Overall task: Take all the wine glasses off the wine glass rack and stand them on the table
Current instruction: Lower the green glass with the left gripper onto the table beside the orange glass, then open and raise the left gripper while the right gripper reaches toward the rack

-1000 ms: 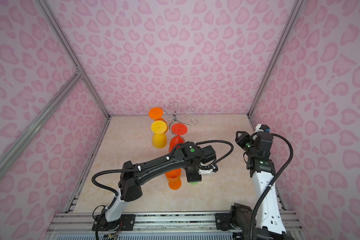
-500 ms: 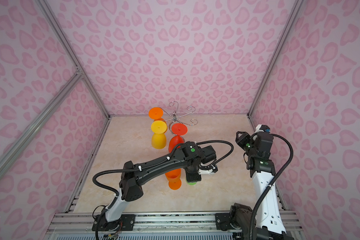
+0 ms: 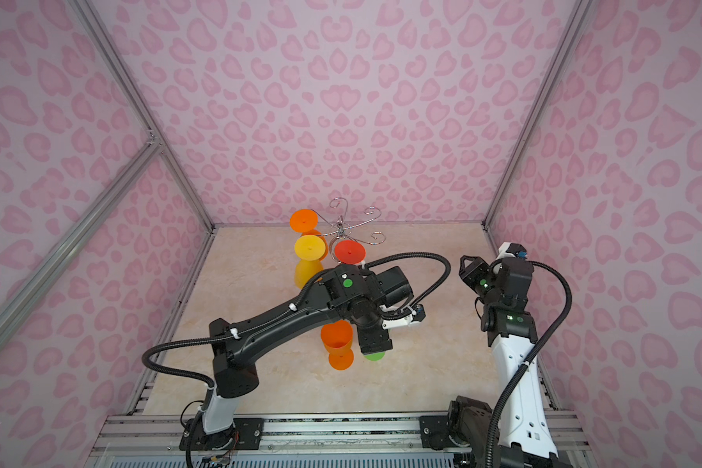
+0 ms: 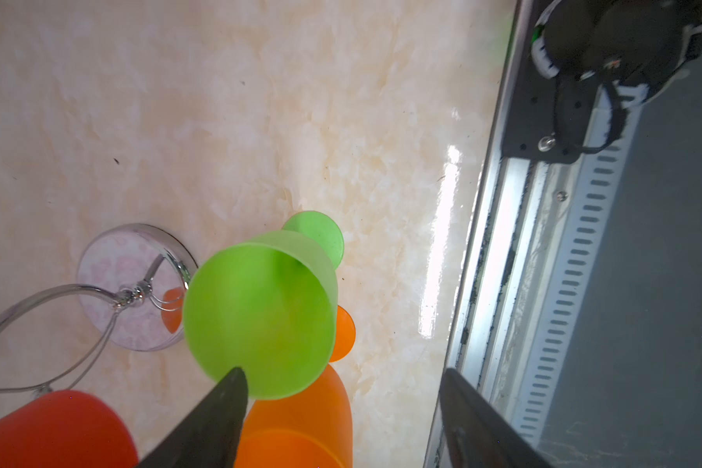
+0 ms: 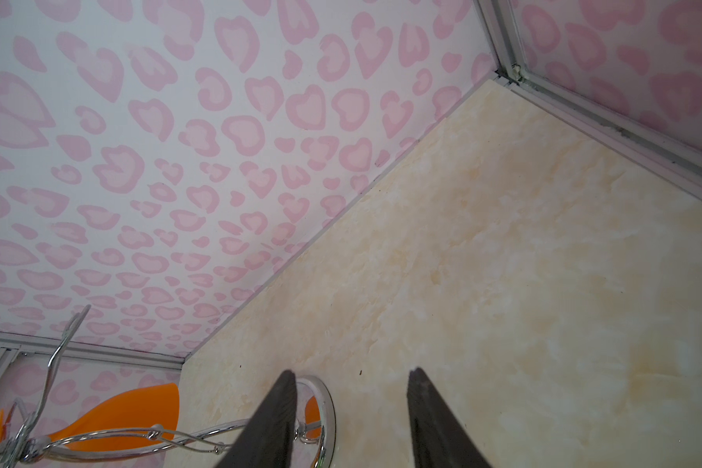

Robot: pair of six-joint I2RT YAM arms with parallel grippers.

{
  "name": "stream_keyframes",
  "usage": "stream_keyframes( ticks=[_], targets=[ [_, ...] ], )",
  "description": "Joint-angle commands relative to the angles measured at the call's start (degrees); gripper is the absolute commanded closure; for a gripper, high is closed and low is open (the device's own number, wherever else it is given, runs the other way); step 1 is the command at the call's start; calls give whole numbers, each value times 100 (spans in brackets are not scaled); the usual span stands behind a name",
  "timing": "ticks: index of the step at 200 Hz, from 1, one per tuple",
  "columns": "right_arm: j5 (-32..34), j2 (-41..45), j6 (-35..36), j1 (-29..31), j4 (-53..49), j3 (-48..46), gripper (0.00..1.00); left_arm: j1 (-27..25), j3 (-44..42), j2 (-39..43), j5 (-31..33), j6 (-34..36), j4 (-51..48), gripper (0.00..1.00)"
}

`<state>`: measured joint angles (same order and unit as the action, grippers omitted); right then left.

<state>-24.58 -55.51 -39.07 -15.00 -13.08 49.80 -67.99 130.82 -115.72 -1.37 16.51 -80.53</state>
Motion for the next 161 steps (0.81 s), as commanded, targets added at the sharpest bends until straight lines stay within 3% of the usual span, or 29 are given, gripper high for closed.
stream_keyframes(
  ticks=[1,32,64,110,161],
  targets=[
    [-126,18,-92,5,238,-33,54,-12,56,495,-79,-41,420,22],
    [-351,117,-221,15,306,-30,54,-13,-93,1251,142,-285,1143,22],
    [-730,250,-565,264,697,-45,54,-13,-1051,2288,691,-687,2443,22],
    [-680,110,-768,1586,1011,319,54,12,-2724,3998,2451,-904,4035,21],
    [-558,-373,-1104,2925,1564,610,54,561,-4496,5993,3557,-1024,5482,16]
  ],
)
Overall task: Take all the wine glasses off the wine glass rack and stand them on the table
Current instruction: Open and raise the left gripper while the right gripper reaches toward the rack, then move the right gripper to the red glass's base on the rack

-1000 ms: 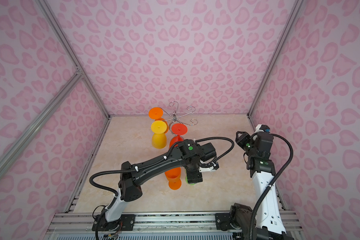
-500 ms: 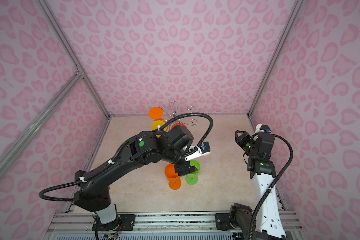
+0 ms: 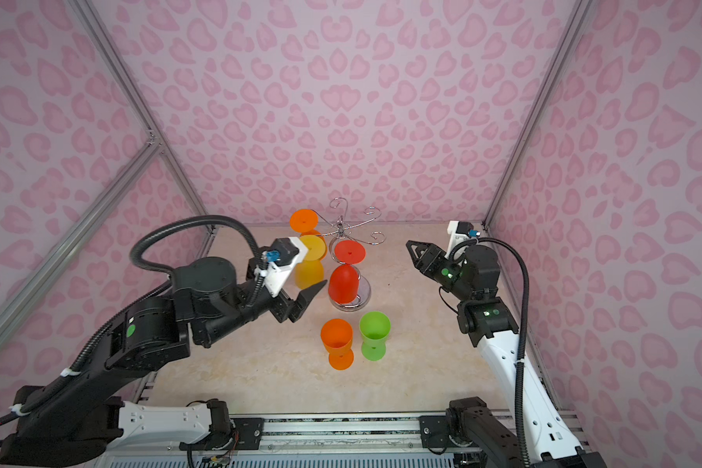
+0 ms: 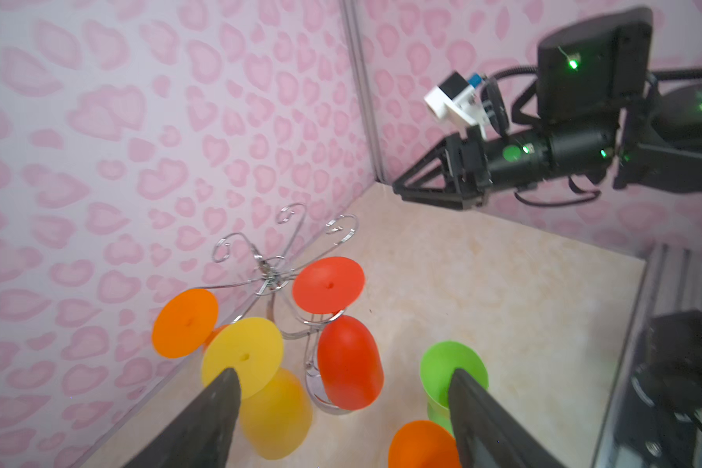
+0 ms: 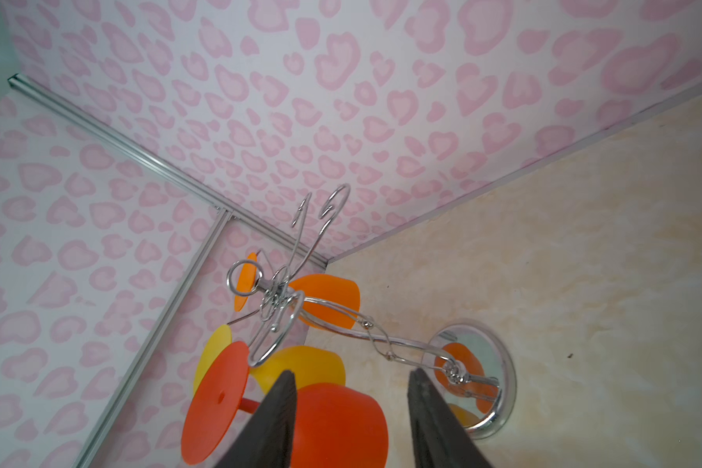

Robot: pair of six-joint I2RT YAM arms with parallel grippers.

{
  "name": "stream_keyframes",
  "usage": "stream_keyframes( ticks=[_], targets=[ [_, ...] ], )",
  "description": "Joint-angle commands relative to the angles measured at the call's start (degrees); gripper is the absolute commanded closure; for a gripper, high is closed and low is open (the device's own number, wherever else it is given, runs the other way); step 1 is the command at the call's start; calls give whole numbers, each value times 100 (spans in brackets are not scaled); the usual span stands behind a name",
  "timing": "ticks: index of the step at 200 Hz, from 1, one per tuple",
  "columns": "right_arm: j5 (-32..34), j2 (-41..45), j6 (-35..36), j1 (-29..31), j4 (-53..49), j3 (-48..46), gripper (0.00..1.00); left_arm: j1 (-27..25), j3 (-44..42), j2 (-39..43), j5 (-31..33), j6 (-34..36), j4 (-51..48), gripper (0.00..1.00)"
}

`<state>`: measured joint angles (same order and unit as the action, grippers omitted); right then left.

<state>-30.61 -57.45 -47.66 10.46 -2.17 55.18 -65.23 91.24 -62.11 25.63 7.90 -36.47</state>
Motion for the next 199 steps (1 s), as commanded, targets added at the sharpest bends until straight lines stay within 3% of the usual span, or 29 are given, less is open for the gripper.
stream_keyframes(
  ticks=[1,37,95,147,199],
  targets=[
    [46,-192,-249,400,482,77,54,311,-568,661,875,-169,1096,15],
    [163,-527,-380,997,731,169,54,1029,-1306,1392,1053,-370,1616,13],
    [293,-1013,-445,1567,968,391,54,1507,-1743,1333,1079,-547,1699,13],
    [277,-1252,-471,1729,1065,537,57,2408,-2028,1268,260,-939,1652,13],
    [268,-1339,-501,1774,1079,572,64,2972,-2222,1132,-408,-1197,1704,13]
  ],
)
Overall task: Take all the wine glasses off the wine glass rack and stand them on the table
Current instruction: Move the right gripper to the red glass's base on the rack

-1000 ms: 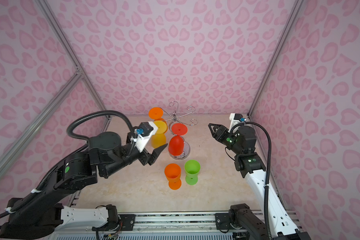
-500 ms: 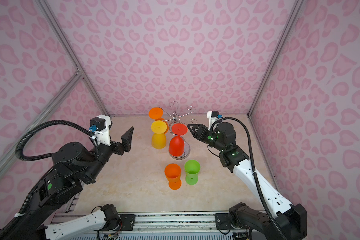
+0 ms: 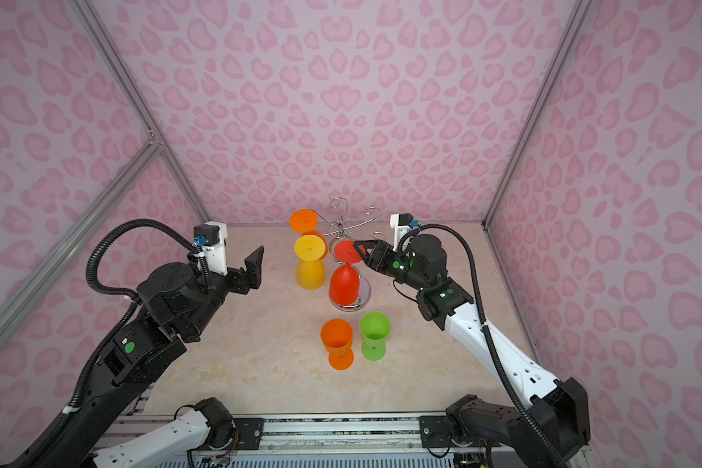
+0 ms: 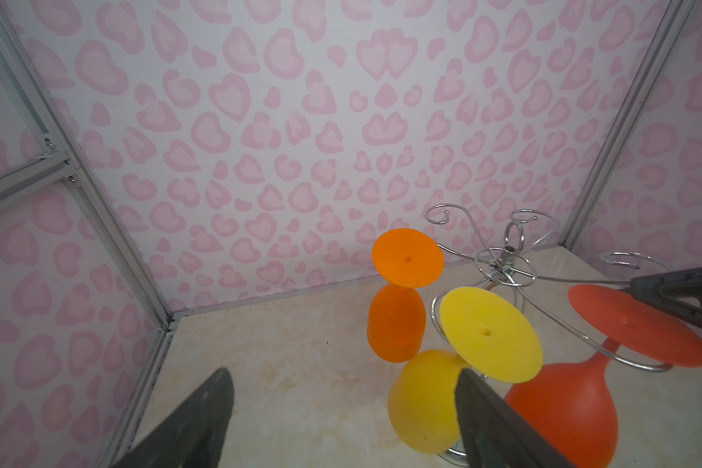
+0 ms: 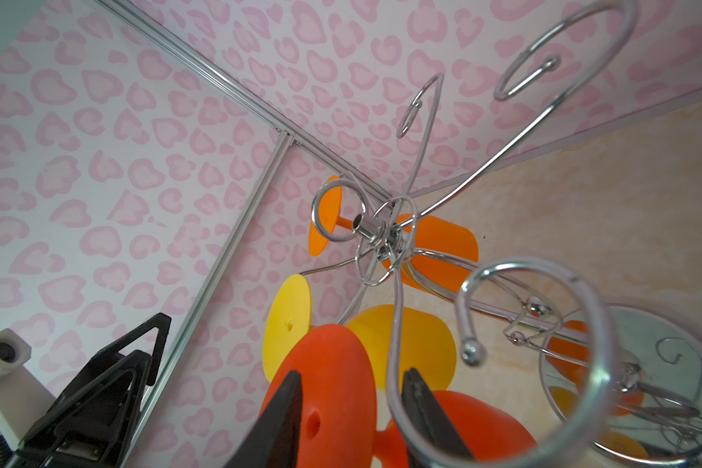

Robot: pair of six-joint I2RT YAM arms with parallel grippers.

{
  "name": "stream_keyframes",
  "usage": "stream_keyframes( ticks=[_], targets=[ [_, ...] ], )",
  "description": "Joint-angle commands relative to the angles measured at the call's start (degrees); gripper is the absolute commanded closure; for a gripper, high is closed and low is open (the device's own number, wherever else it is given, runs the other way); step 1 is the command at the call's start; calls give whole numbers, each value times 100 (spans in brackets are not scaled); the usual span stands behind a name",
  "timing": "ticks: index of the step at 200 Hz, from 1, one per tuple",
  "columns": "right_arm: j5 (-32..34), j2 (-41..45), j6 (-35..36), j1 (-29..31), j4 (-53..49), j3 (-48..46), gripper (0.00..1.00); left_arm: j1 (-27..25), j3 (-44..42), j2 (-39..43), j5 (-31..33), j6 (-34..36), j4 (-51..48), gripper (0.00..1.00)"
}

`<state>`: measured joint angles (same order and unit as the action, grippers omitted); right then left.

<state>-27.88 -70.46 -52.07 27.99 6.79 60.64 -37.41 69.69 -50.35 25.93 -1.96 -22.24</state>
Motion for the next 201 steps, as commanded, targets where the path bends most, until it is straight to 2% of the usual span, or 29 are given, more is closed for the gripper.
stream_keyframes(
  ticks=[1,50,82,160,201],
  targets=[
    [-7,-38,-64,22,183,26,64,199,-68,-54,-453,-214,281,13],
    [70,-48,-48,26,140,31,82,477,-209,-150,-883,-383,368,13],
    [90,-65,-40,15,87,76,89,572,-289,-213,-1080,-441,420,13],
    [60,23,-151,-11,-28,156,98,687,-386,-274,-1310,-481,370,13],
    [-244,-12,-644,-196,302,78,100,709,-417,-250,-1328,-492,343,13]
  ],
)
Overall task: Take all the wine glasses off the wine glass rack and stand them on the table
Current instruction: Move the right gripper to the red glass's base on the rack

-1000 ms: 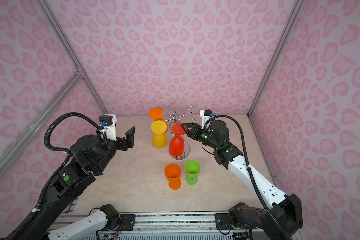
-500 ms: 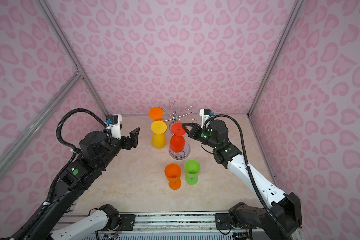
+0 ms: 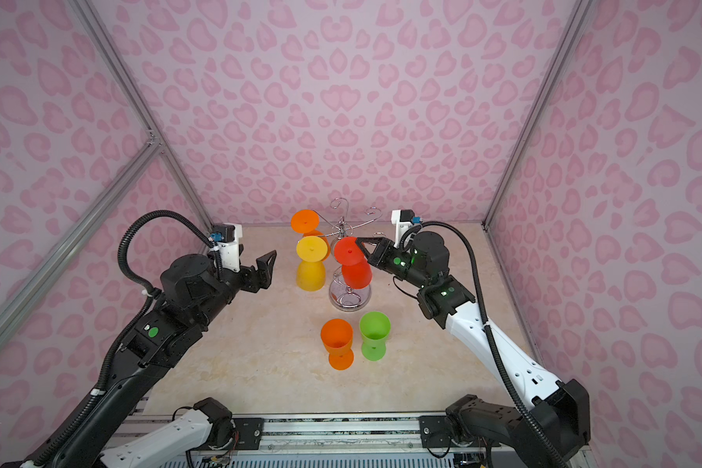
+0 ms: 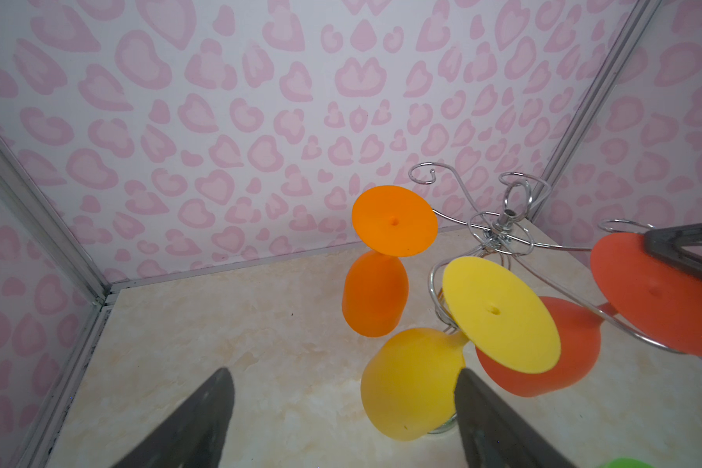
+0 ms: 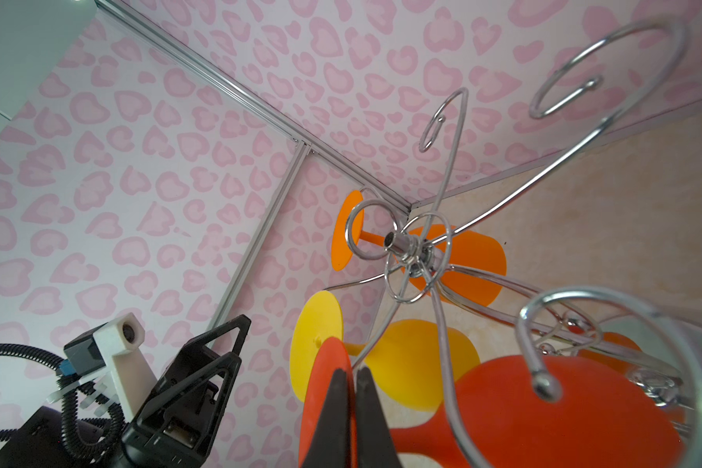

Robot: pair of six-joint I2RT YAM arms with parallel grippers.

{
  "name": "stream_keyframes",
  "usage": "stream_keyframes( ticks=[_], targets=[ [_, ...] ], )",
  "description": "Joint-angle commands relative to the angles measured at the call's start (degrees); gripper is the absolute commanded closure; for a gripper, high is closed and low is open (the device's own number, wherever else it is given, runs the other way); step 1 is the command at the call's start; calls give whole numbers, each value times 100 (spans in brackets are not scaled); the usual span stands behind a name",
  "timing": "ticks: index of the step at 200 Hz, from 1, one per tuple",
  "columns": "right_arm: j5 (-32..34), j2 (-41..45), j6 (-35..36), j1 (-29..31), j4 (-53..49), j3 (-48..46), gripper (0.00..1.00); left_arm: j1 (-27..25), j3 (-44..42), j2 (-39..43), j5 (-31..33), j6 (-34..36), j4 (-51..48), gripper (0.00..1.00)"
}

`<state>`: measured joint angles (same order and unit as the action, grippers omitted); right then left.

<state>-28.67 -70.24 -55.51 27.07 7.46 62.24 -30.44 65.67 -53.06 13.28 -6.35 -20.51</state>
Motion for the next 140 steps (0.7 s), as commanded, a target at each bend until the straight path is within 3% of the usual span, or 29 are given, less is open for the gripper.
stream_keyframes(
  ticks=[1,43,140],
  targets=[
    [-179,-34,-315,-109,254,-90,100,11,-17,22,-67,-56,170,13],
    [-568,-61,-1021,-358,990,-336,100,29,-37,41,-79,-56,161,13],
    [-930,-148,-1516,-405,1535,-428,100,82,-28,-73,-159,-51,162,13]
  ],
)
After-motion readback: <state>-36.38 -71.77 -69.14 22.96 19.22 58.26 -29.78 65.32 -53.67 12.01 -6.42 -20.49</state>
